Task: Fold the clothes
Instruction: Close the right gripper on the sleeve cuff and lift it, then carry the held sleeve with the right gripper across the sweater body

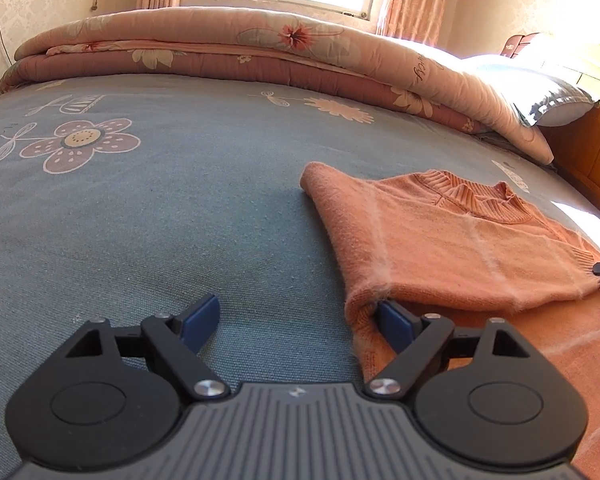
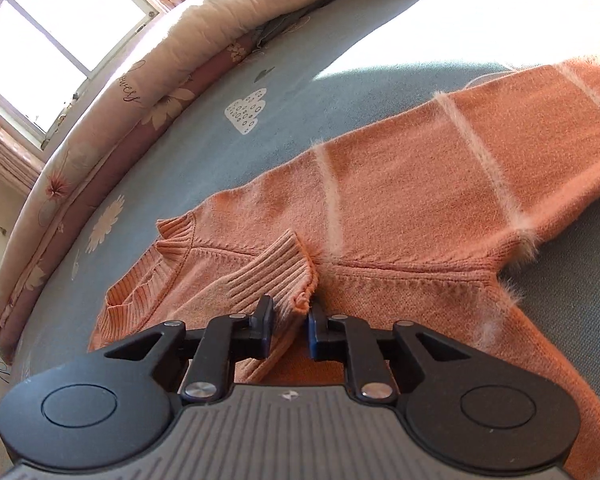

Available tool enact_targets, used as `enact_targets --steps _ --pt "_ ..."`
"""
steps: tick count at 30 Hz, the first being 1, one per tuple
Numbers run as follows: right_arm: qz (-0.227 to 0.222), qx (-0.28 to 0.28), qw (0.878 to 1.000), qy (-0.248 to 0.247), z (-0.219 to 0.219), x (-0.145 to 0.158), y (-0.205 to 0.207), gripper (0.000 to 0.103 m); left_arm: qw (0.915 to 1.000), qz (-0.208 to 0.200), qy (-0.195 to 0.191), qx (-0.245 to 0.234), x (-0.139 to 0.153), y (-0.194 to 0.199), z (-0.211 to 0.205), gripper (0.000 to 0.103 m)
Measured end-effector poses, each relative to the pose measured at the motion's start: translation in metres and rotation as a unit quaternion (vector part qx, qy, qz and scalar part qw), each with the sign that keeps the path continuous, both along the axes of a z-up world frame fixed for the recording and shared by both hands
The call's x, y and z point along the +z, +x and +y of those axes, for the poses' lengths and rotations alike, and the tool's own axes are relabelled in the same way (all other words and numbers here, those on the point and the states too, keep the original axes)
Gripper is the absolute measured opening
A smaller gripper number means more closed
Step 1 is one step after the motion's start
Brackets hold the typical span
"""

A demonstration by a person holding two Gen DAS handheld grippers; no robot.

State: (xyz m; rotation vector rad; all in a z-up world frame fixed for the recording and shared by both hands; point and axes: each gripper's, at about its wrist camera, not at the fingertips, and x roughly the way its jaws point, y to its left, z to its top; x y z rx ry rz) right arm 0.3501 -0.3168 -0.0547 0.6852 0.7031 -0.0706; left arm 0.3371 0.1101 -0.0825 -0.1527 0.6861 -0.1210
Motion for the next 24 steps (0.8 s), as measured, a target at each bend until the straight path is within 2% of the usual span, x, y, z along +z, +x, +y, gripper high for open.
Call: enact_targets --steps 1,3,5,7,8,9,11,14,19,24 --pt "-0.001 0.009 1.0 -0.01 0.005 0.005 -0.001 0.025 1.0 0.009 -0.003 -0.001 0.005 0.0 0.001 0.086" --pt "-0.003 0.026 0.999 -0.029 0.014 0.016 -0.004 0.025 1.0 0.003 -0.003 -0.005 0.019 -0.004 0.004 0.086" --pt "-0.005 0.043 0.998 -0.049 0.024 0.027 -0.006 0.025 0.9999 -0.01 -0.001 -0.009 0.033 -0.008 0.008 0.093" --pt "-0.007 0.06 0.996 -0.069 0.033 0.037 -0.009 0.021 0.9998 -0.02 0.002 0.0 0.041 -0.01 0.016 0.097" --pt "-0.008 0.068 0.995 -0.079 0.038 0.043 -0.01 0.012 0.9998 -0.019 -0.004 0.006 0.042 -0.009 0.023 0.097" --pt "-0.011 0.084 0.993 -0.087 0.047 0.048 -0.009 0.009 0.9997 -0.015 -0.014 0.012 0.042 -0.008 0.031 0.097" --pt "-0.025 0.148 0.984 -0.101 0.086 0.062 0.001 0.006 0.9992 -0.005 -0.024 0.03 0.04 -0.005 0.045 0.097" --pt "-0.042 0.234 0.962 -0.133 0.146 0.075 0.015 0.005 0.9976 0.009 -0.036 0.058 0.036 -0.001 0.065 0.097" --pt "-0.043 0.32 0.928 -0.186 0.236 0.064 0.046 0.005 0.995 0.016 -0.054 0.083 0.033 0.003 0.089 0.097" --pt "-0.032 0.334 0.923 -0.187 0.27 0.033 0.059 0.002 0.9943 0.02 -0.053 0.09 0.029 0.005 0.096 0.097"
